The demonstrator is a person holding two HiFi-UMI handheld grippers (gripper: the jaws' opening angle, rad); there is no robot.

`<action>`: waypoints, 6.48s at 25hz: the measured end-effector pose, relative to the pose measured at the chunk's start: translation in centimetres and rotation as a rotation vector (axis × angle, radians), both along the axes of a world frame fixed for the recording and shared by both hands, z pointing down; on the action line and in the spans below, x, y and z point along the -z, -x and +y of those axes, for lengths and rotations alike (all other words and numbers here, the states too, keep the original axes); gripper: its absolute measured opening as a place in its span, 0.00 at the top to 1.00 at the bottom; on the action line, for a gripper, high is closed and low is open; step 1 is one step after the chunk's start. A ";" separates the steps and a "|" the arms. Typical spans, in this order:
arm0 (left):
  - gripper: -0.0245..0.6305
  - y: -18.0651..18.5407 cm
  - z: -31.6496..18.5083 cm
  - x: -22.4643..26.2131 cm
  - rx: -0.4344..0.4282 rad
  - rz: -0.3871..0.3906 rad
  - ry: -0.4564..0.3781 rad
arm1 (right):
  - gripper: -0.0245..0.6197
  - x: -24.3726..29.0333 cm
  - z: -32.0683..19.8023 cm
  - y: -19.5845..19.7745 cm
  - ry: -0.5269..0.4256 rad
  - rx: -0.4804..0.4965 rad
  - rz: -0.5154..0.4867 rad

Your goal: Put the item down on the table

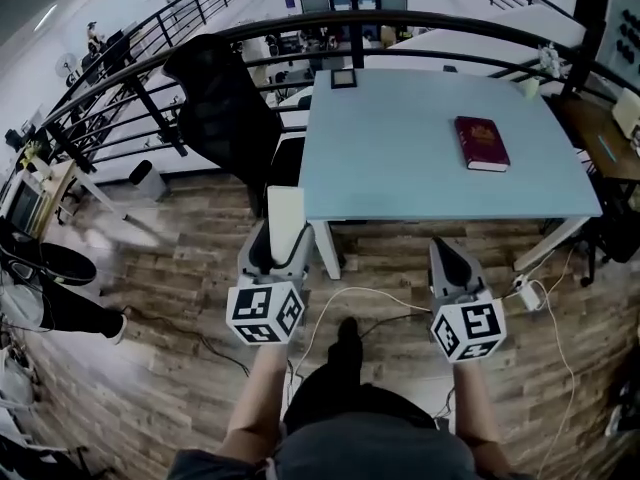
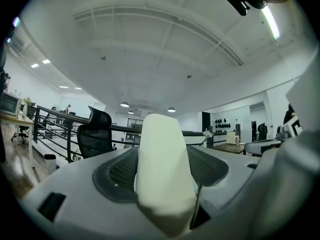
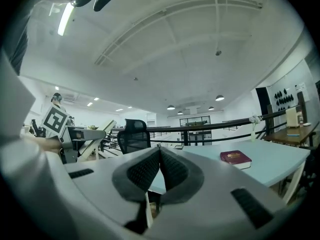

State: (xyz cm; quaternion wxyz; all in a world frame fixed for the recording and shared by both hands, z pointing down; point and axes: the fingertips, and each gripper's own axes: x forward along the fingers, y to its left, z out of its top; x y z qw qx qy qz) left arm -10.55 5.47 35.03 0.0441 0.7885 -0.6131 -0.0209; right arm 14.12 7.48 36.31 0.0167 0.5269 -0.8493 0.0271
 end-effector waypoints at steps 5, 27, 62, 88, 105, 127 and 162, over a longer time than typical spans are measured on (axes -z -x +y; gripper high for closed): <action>0.49 1.7 -6.5 0.2 -0.015 0.014 -0.010 | 0.96 0.0 -5.8 1.6 0.001 -0.018 0.018; 0.49 5.8 -21.8 1.4 -0.091 0.041 -0.039 | 0.96 1.2 -20.4 6.3 -0.006 -0.105 0.027; 0.49 -0.1 -38.6 -5.7 -0.097 -0.082 0.128 | 0.96 -3.4 -33.6 4.2 0.116 -0.053 0.019; 0.49 -3.5 -42.7 -24.4 -0.071 -0.191 0.625 | 0.96 -5.6 -35.4 2.5 0.171 -0.037 0.003; 0.49 -3.5 -42.7 -27.4 -0.078 -0.244 0.727 | 0.96 -5.9 -36.0 2.8 0.183 -0.033 0.007; 0.46 -3.8 -42.9 -24.6 -0.112 -0.213 0.667 | 0.96 -6.1 -35.9 3.4 0.188 -0.015 -0.001; 0.95 1.0 -35.2 -2.5 -0.089 -0.019 0.079 | 0.96 -2.4 -36.1 3.9 0.091 -0.013 -0.016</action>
